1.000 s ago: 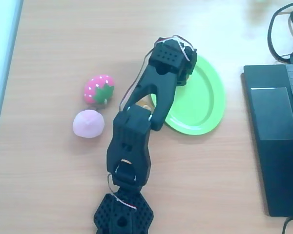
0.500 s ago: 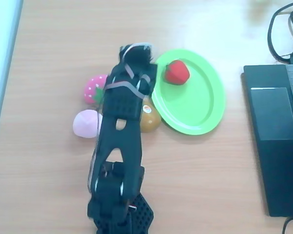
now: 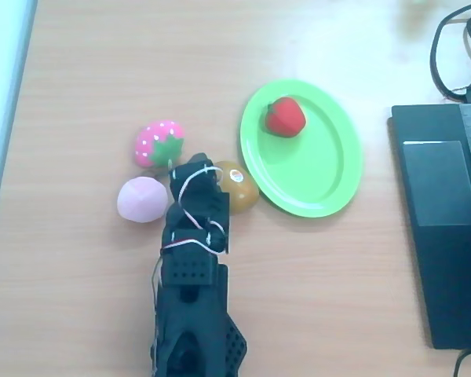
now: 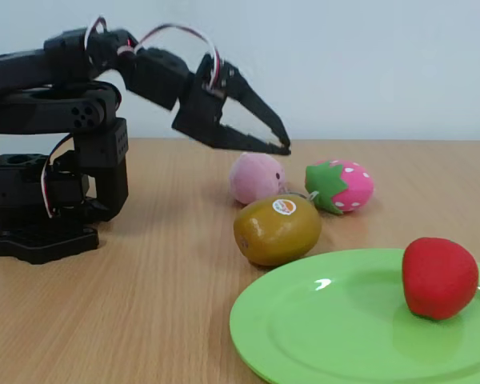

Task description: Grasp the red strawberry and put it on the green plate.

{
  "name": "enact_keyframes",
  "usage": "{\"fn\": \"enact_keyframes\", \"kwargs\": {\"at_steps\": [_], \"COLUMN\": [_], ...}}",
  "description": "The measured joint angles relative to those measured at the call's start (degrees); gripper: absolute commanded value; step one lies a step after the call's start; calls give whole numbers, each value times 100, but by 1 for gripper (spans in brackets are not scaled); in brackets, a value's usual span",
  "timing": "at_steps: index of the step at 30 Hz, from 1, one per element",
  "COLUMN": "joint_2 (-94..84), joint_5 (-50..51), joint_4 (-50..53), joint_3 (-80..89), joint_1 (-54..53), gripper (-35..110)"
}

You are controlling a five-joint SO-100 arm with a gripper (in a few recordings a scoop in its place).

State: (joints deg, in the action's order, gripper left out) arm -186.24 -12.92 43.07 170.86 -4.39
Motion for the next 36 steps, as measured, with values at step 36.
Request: {"fn": "enact_keyframes", "kwargs": {"at_steps": [36], "joint_2": [-105], "joint_5": [1529], "joint_4": [1881], "joint_3": [738], "joint_1": [413], "gripper": [-8]}}
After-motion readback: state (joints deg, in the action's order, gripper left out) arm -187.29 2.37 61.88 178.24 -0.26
